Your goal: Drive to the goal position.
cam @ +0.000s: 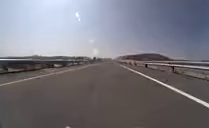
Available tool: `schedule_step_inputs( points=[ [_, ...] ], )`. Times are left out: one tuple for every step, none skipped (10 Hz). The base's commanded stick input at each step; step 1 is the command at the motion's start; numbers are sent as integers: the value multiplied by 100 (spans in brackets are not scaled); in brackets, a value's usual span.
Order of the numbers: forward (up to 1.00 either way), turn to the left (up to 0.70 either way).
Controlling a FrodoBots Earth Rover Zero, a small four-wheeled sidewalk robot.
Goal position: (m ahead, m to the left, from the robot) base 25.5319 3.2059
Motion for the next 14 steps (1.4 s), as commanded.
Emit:
schedule_step_inputs(
  points=[
    [100,0],
    [100,0],
    [100,0],
    [100,0],
    [100,0],
    [100,0],
    [100,0],
    [100,0],
    [100,0],
    [100,0],
    [100,0],
    [100,0],
    [100,0],
    [100,0]
  ],
)
